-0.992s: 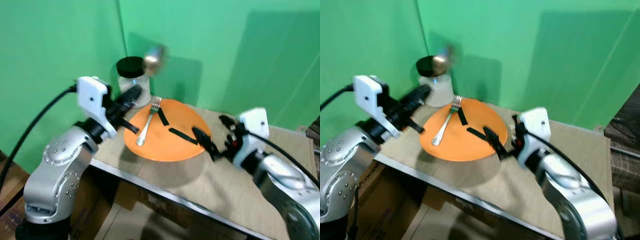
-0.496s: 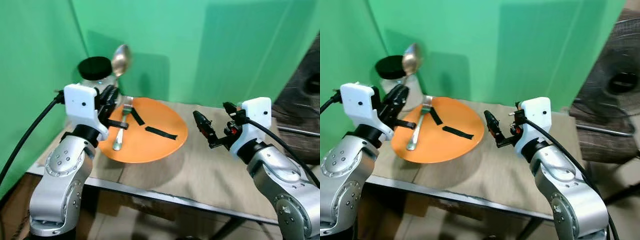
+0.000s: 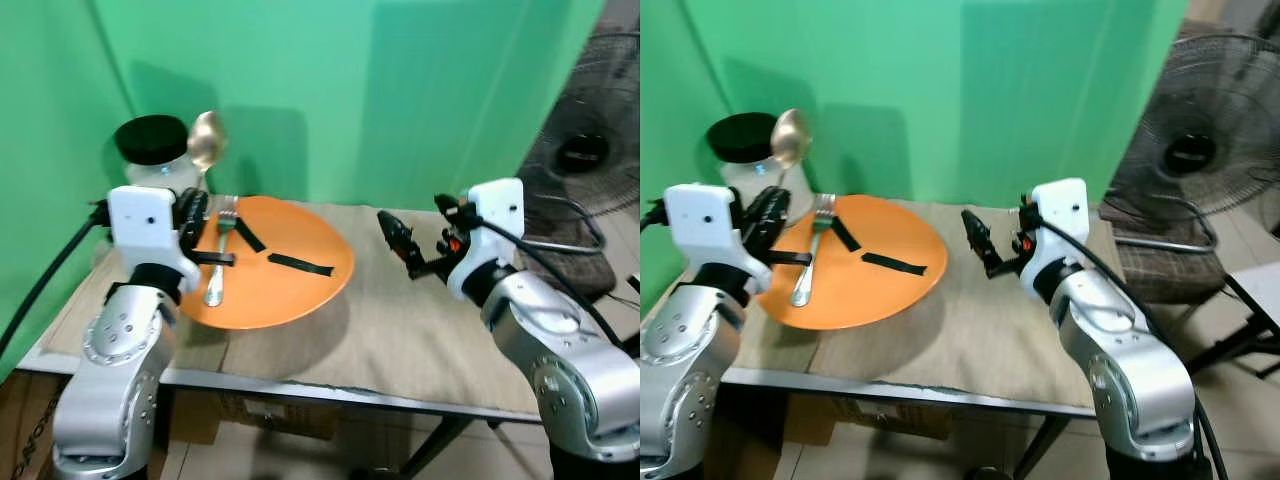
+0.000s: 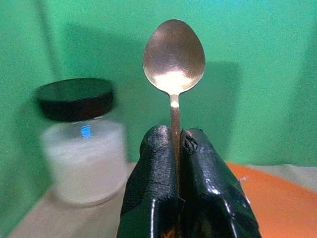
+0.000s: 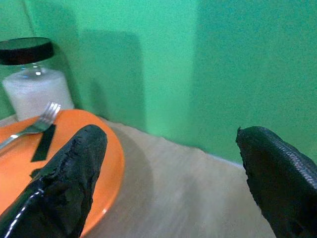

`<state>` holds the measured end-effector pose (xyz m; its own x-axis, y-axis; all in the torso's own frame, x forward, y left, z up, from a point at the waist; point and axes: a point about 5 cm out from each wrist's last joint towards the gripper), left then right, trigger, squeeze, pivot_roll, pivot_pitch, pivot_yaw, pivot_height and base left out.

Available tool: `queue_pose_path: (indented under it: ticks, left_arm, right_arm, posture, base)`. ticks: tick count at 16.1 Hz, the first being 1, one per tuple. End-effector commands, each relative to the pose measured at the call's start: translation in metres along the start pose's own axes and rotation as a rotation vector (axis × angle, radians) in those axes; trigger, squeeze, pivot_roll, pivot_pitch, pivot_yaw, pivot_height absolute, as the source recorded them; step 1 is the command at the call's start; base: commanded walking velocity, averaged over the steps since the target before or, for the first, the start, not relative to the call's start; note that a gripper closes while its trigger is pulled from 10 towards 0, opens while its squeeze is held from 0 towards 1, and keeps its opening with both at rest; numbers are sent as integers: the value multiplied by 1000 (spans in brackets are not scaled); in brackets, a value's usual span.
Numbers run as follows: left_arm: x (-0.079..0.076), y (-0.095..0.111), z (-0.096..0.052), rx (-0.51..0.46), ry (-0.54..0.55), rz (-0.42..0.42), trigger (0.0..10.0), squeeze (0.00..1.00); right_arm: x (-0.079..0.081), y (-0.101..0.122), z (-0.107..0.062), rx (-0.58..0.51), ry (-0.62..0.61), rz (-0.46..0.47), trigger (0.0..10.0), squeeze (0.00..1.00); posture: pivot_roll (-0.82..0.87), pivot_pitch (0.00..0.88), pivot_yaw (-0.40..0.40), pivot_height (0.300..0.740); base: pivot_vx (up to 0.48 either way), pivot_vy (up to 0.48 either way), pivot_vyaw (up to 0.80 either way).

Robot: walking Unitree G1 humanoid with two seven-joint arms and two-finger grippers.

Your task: Setting the table

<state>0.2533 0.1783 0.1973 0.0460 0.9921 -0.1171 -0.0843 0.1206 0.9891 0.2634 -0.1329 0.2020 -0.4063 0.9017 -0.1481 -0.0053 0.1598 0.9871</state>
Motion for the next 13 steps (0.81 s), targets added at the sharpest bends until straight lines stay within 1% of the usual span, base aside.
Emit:
queue_pose_path:
  ticks: [1,3,6,7,8,11,13]
  left_arm:
    - [2,4,-3,-11,19,4,10000,0]
    - [2,4,-7,-13,47,-3,10000,0]
    - [-3,7,-3,-23,23,9,10000,0]
    - [-5,9,0,-27,15,13,10000,0]
    - [-5,10,2,-29,11,19,10000,0]
    - [-3,7,0,-14,9,13,10000,0]
    - [-5,5,0,-6,1,7,10000,0]
  right_arm:
    - [-1,0,0,-5,15,-12,10000,0]
    - [0,-5,2,16,51,-38,10000,0]
    - [-2,-7,6,23,42,-29,10000,0]
    - [-4,-7,8,25,38,-31,10000,0]
    - [-3,-6,9,21,30,-33,10000,0]
    - [-4,-5,4,20,15,-44,10000,0]
    - [-7,-7,1,28,1,-49,10000,0]
  posture:
    - [-5,0,7,740]
    - [-6,0,-4,740]
    - [1,0,-14,740]
    - [-19,0,-23,740]
    - [-39,0,-14,740]
    - [-54,0,2,740]
    - [-62,0,7,740]
  base:
    - [0,0,0]
    - [0,0,0]
    - [0,0,0]
    - [0,0,0]
    - [0,0,0]
    - [0,0,0]
    - [0,0,0]
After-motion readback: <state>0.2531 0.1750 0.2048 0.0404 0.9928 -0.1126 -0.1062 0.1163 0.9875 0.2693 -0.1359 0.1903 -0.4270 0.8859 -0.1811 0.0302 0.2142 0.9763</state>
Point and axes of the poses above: a point about 5 cm out from each wrist's last joint towards the gripper, its own z axis pointing out of the wrist towards the gripper, its own y axis along the axis of the wrist's last joint, x = y × z, and after that the axes turned 9 degrees about -z, right-handed
